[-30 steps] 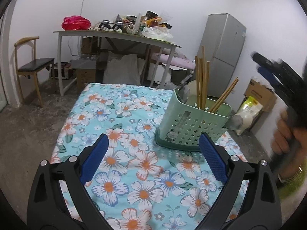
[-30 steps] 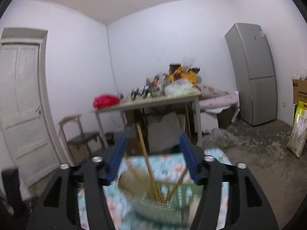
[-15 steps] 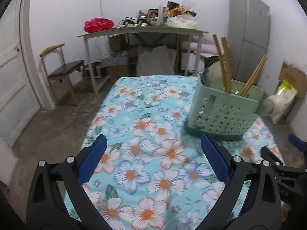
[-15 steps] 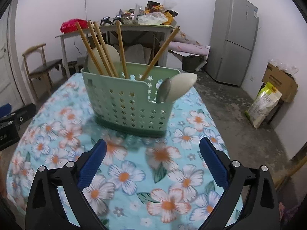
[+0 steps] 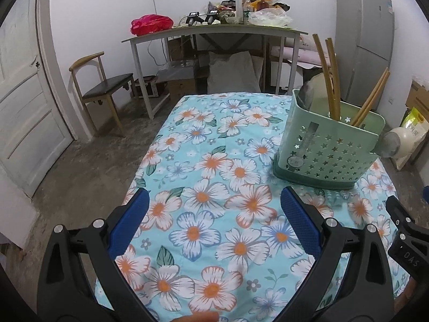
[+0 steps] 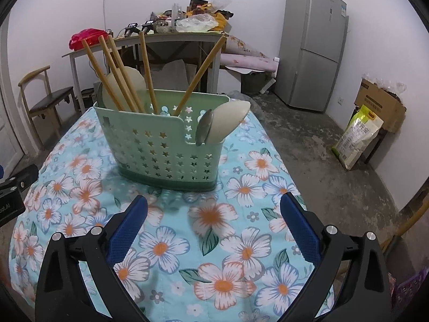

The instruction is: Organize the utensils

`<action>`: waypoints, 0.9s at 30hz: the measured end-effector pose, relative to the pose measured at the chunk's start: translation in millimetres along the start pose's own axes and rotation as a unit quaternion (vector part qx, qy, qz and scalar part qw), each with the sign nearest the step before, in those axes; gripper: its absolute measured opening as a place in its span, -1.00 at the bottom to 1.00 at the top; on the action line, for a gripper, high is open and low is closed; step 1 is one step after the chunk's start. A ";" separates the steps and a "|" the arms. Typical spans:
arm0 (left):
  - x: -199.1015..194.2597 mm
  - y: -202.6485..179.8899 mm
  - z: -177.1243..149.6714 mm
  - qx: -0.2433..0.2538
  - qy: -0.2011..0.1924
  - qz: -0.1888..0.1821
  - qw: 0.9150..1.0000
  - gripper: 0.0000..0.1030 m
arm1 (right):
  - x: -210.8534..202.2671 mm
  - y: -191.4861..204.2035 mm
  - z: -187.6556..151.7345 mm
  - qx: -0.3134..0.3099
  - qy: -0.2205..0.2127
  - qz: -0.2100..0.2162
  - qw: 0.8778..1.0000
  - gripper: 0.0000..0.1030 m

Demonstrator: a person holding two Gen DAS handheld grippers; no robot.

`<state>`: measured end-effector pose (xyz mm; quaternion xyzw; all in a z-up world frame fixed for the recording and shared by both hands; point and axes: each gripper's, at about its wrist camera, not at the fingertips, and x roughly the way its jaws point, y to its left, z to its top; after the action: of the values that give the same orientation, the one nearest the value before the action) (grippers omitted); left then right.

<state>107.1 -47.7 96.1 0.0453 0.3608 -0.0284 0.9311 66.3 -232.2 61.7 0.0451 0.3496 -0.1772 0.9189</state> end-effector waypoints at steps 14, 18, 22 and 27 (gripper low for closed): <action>2.0 2.8 1.0 -0.006 0.005 -0.001 1.000 0.83 | -1.0 4.5 1.4 -0.002 -0.001 0.002 1.000 0.87; 1.7 2.5 1.2 -0.006 0.005 -0.001 1.000 0.83 | -0.9 5.3 1.5 -0.001 -0.001 0.001 1.000 0.87; 1.9 2.3 1.2 -0.006 0.006 -0.001 1.000 0.83 | 0.0 6.5 1.9 -0.002 -0.001 0.001 1.000 0.87; 1.9 1.8 1.3 -0.007 0.006 0.000 1.000 0.83 | 0.4 6.8 1.7 -0.003 0.000 0.002 1.000 0.87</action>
<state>109.5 -46.0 95.9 0.0392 0.3664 -0.0260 0.9293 70.0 -226.3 62.4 0.0432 0.3502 -0.1742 0.9193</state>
